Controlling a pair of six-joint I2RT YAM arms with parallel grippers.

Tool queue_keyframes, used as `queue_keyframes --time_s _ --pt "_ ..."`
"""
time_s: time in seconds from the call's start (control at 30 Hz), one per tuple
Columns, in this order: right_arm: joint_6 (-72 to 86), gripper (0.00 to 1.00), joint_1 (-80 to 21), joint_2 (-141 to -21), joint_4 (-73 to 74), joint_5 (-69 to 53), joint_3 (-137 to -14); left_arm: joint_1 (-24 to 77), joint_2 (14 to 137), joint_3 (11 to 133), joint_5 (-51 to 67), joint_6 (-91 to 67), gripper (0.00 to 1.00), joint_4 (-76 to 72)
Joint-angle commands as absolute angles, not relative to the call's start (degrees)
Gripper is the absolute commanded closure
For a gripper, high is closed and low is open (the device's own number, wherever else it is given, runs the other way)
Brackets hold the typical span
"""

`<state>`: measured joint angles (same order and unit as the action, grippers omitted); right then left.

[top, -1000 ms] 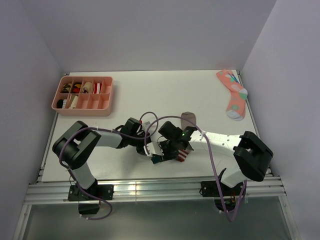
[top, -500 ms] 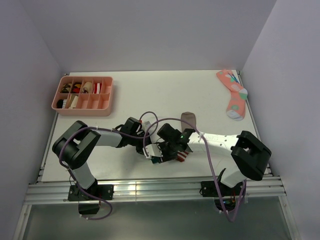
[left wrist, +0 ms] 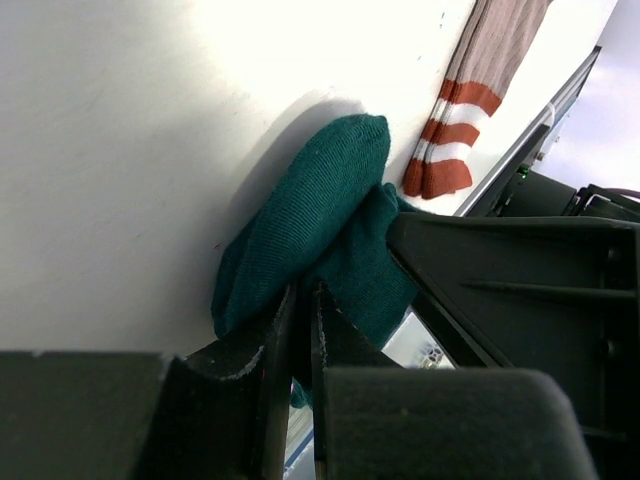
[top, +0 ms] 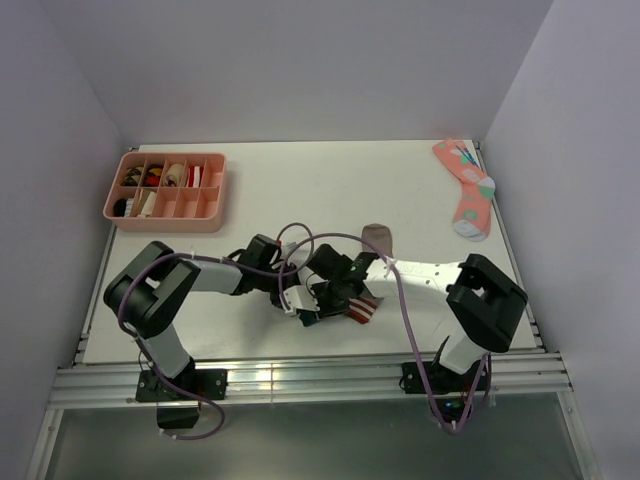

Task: Roll the socks
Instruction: Roll the sock at the center of the board.

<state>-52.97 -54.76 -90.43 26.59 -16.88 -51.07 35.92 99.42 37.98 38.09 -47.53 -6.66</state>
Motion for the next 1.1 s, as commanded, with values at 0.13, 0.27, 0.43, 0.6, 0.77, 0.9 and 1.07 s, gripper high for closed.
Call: queue_keyframes --time_s 0.13,0.27,0.43,0.6,0.77,0.9,1.07 --pt "-53.0 0.67 -52.3 -95.9 38.3 -24.6 -59.9 35.2 96.4 30.5 22.5 -47.8 1.0 -2.5" --pt "-54.0 0.67 -49.9 -99.0 44.5 -27.9 -65.6 35.6 91.1 26.1 20.8 -52.7 0.98 -9.6" --pt "-54.5 0.68 -48.3 -104.0 51.2 -30.3 -70.7 36.6 86.8 23.5 16.6 -55.0 0.94 -13.4" --pt "-54.4 0.68 -47.7 -106.8 54.0 -30.7 -72.3 36.7 82.7 22.1 13.8 -54.8 0.89 -14.2" --pt "-54.7 0.68 -46.9 -109.1 56.1 -30.7 -74.5 36.8 78.5 20.0 12.0 -55.3 0.77 -15.9" --pt "-55.3 0.67 -46.7 -111.4 58.0 -30.3 -76.1 36.8 74.4 18.0 9.9 -55.1 0.7 -16.5" --pt "-55.5 0.68 -46.6 -113.5 59.5 -30.0 -78.5 36.8 68.0 15.3 7.4 -54.7 0.68 -16.3"
